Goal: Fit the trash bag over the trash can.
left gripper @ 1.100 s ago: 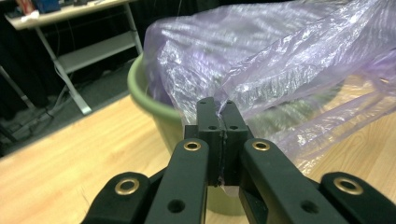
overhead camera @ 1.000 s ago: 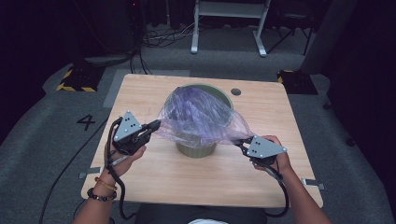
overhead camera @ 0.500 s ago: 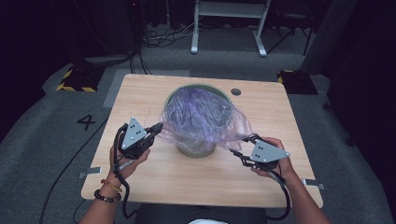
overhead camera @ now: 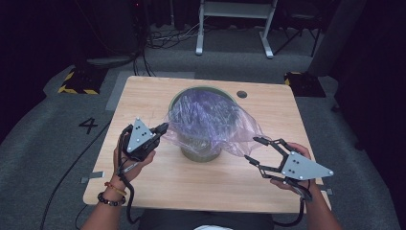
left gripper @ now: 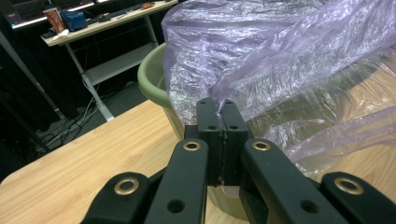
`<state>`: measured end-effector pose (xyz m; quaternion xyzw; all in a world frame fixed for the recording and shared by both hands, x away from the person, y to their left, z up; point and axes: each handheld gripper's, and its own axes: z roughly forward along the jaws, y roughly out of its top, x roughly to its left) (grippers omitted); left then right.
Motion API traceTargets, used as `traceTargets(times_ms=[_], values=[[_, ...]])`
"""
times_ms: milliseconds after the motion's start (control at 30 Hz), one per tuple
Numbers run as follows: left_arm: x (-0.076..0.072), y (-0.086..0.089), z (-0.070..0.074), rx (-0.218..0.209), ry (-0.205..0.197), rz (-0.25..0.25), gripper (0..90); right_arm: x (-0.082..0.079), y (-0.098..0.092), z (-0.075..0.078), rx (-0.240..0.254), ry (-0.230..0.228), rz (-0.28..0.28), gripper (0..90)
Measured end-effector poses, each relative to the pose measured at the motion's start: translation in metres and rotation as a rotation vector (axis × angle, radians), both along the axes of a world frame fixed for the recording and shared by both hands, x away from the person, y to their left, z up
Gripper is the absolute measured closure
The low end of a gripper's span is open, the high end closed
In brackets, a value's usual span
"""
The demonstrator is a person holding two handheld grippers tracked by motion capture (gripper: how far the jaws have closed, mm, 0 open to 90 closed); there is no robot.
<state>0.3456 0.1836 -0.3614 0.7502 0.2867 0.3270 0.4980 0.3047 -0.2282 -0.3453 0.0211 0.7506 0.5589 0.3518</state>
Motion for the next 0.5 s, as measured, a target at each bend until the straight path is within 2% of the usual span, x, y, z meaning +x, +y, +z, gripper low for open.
traceTargets(times_ms=[67,133,233,267,300,333,367,433,500], values=[[0.001,0.0,0.001,0.001,0.004,-0.005,89.6,0.002,0.001,0.002,0.008,-0.01,-0.029,45.7],[0.003,-0.001,0.001,0.006,0.003,-0.005,89.6,0.009,0.004,0.003,-0.01,-0.011,-0.096,43.5],[0.005,-0.001,0.002,0.021,-0.002,-0.003,89.4,0.024,0.01,0.003,-0.051,0.01,-0.155,42.7],[0.006,-0.001,0.002,0.025,-0.001,-0.003,89.3,0.029,0.012,0.002,-0.072,0.013,-0.18,47.0],[0.007,-0.001,0.002,0.029,0.002,-0.003,89.3,0.034,0.013,0.001,-0.089,0.018,-0.191,56.1],[0.008,0.0,0.001,0.032,0.002,0.002,88.4,0.044,0.013,0.0,-0.105,0.038,-0.197,74.6],[0.009,0.001,0.001,0.039,0.003,0.005,88.4,0.044,0.013,0.0,-0.105,0.038,-0.197,74.6],[0.01,0.004,0.001,0.043,0.005,0.015,88.2,0.052,0.011,-0.001,-0.104,0.066,-0.188,87.2],[0.012,0.009,0.0,0.044,0.009,0.028,87.1,0.058,0.009,0.0,-0.093,0.092,-0.189,90.0]])
